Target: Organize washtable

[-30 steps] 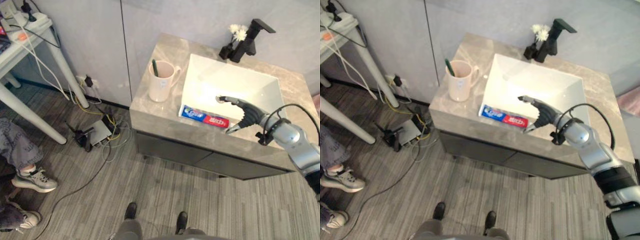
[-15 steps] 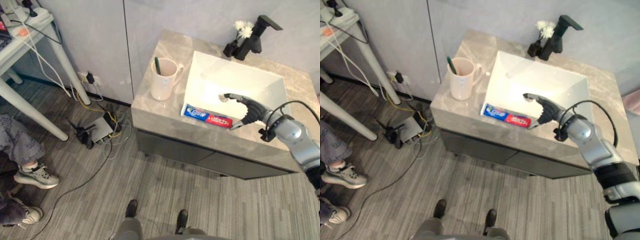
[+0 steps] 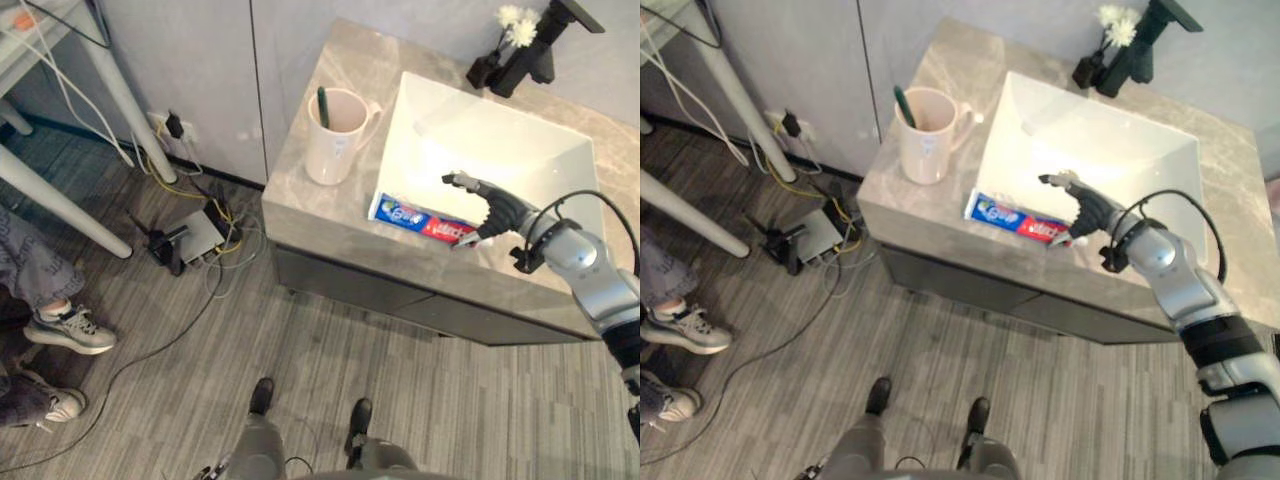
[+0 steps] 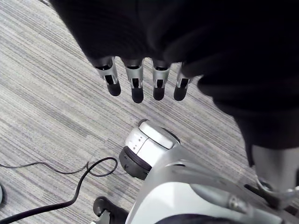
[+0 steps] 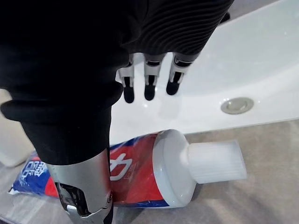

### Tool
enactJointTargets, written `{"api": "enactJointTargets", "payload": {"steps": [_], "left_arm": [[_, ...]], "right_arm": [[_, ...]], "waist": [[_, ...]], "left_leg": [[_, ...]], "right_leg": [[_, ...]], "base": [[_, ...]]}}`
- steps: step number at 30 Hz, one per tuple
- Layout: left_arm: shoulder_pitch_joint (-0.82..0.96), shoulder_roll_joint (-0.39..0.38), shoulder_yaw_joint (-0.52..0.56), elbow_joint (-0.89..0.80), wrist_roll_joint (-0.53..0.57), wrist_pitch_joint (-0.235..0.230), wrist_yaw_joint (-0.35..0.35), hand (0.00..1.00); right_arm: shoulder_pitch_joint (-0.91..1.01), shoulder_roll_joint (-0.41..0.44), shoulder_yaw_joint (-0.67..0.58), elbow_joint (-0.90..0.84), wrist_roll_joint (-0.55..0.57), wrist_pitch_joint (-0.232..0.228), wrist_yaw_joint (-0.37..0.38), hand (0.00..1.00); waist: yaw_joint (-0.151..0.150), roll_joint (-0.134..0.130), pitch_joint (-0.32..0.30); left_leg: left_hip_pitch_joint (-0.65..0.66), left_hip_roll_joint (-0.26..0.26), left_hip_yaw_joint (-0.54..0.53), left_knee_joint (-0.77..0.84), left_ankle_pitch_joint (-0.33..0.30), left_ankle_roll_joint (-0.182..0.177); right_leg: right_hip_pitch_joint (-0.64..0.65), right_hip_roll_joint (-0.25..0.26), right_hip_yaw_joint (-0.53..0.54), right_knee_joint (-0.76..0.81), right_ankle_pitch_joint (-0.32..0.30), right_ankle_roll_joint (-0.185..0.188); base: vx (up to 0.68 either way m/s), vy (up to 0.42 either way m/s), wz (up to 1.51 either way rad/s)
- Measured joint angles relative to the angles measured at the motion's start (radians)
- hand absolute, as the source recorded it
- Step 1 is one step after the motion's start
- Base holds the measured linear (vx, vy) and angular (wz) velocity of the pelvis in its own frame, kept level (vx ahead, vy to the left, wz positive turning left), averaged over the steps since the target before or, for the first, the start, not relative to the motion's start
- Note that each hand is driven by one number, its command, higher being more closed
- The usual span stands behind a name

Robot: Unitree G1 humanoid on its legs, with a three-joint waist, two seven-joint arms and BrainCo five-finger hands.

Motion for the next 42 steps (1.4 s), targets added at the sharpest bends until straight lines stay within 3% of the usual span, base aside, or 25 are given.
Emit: {"api": "enactJointTargets", "payload": {"steps": [5,6,16,33,36,38,39,41,42], "left_arm": [[-0.015,0.004,0.000,0.000,-0.001,-0.003,0.002,0.00],[-0.018,0.005,0.000,0.000,-0.001,-0.003,0.003,0.00],[-0.049,0.010,-0.001,0.001,-0.010,-0.007,0.004,0.00],[-0.059,0.020,0.011,-0.007,-0.004,-0.007,0.014,0.00],[-0.067,0.014,0.092,-0.040,-0.064,-0.005,0.036,0.00],[-0.084,0.023,0.212,-0.078,-0.121,0.000,0.060,0.00],[-0.093,0.054,0.317,-0.132,-0.167,0.001,0.080,0.00],[-0.117,0.120,0.425,-0.168,-0.207,0.001,0.098,0.00],[-0.136,0.199,0.503,-0.189,-0.237,0.000,0.115,0.00]], "right_arm": [[-0.005,0.004,0.021,-0.001,0.006,0.000,-0.008,0.00],[-0.006,0.004,0.021,-0.002,0.007,-0.001,-0.014,1.00],[-0.025,-0.002,-0.012,-0.010,0.009,0.000,-0.024,1.00],[-0.025,-0.013,0.022,0.000,0.008,-0.001,-0.015,1.00],[-0.025,-0.002,-0.011,0.020,0.008,0.000,-0.020,1.00],[-0.025,0.001,-0.050,0.043,0.008,0.017,-0.041,1.00],[-0.026,0.001,-0.087,0.058,0.009,0.024,-0.065,1.00],[-0.027,0.001,-0.131,0.060,0.012,0.025,-0.090,1.00],[-0.029,0.002,-0.162,0.057,0.024,0.024,-0.111,1.00]], "waist": [[0.003,-0.007,0.026],[0.003,-0.006,0.027],[0.008,-0.006,0.068],[0.025,-0.005,0.065],[0.022,-0.002,0.062],[0.020,0.007,0.045],[0.021,0.018,0.023],[0.024,0.028,-0.009],[0.024,0.033,-0.036]], "left_leg": [[-0.005,0.000,-0.002,0.001,0.000,0.000],[-0.008,0.001,-0.002,0.002,0.000,0.000],[-0.023,0.005,-0.005,0.004,0.002,-0.004],[0.019,0.003,-0.033,0.002,0.002,-0.004],[0.020,0.003,-0.041,-0.001,0.013,-0.009],[0.028,0.004,-0.055,-0.023,0.030,-0.009],[0.052,0.006,-0.062,-0.052,0.045,-0.009],[0.068,0.006,-0.064,-0.068,0.050,-0.009],[0.072,0.006,-0.064,-0.069,0.050,-0.009]], "right_leg": [[-0.003,0.001,-0.002,0.000,0.000,-0.001],[-0.006,0.001,-0.002,0.000,0.000,-0.001],[-0.021,0.006,0.000,0.001,0.000,-0.001],[0.034,0.006,-0.024,0.001,0.000,-0.001],[0.038,0.006,-0.032,0.001,0.000,-0.001],[0.046,0.007,-0.047,0.000,-0.001,0.000],[0.062,0.007,-0.054,-0.001,-0.003,0.003],[0.073,0.006,-0.056,-0.003,-0.006,0.007],[0.080,0.005,-0.058,-0.004,-0.007,0.006]], "base": [[0.00,0.000,0.01],[0.00,0.000,0.00],[0.00,0.000,0.00],[0.00,0.002,0.04],[-0.05,-0.007,0.08],[-0.04,-0.023,0.21],[-0.02,-0.020,0.15],[-0.01,-0.007,0.08],[0.00,0.001,0.12]]}}
